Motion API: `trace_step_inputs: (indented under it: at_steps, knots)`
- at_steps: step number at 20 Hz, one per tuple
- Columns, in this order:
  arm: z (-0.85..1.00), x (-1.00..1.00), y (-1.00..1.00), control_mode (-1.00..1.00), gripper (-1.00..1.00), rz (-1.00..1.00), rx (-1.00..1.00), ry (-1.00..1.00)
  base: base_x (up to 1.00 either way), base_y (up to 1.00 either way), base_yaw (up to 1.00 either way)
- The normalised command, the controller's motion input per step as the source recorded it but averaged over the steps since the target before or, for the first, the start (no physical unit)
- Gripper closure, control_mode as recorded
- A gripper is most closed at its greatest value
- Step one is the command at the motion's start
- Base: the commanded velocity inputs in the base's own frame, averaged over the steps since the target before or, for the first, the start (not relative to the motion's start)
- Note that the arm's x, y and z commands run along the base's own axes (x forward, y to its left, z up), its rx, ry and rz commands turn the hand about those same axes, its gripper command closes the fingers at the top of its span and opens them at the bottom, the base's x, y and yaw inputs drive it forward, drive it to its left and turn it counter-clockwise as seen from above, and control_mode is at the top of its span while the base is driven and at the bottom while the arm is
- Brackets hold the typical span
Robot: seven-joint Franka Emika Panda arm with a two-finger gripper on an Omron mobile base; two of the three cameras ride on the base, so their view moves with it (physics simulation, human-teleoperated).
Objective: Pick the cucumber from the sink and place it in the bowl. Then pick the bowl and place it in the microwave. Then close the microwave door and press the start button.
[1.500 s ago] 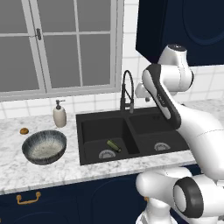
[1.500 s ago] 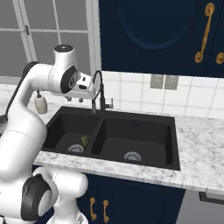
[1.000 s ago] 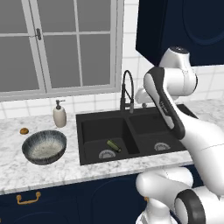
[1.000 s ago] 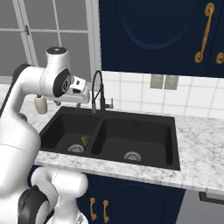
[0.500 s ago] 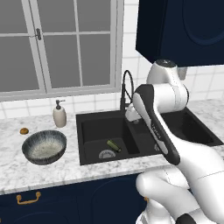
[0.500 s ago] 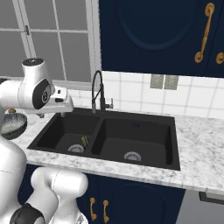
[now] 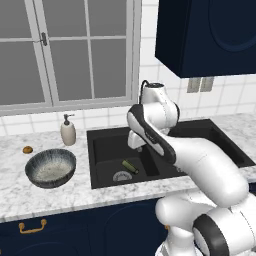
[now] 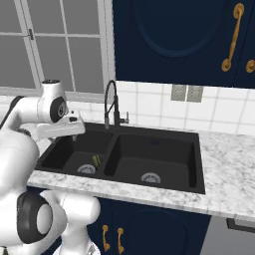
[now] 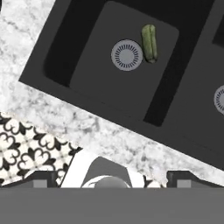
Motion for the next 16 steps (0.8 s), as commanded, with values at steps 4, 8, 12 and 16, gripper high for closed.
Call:
trace_step_inputs:
  at_steps: [4,8,12,16]
  knots:
    - [-0.55,0.75,0.08,-1.0,-1.0,0.05,-0.02,0.1,0.0,0.0,0.0]
    - [-0.51,0.38,0.02,-1.0,-1.0,0.01,-0.02,0.0,0.0,0.0,0.0]
    - [-0.57,0.37,0.19,-1.0,-1.0,-0.01,-0.07,-0.01,0.0,0.0,0.0]
    - [-0.48,0.46,0.06,-1.0,-1.0,-0.01,-0.02,0.0,0.0,0.0,0.0]
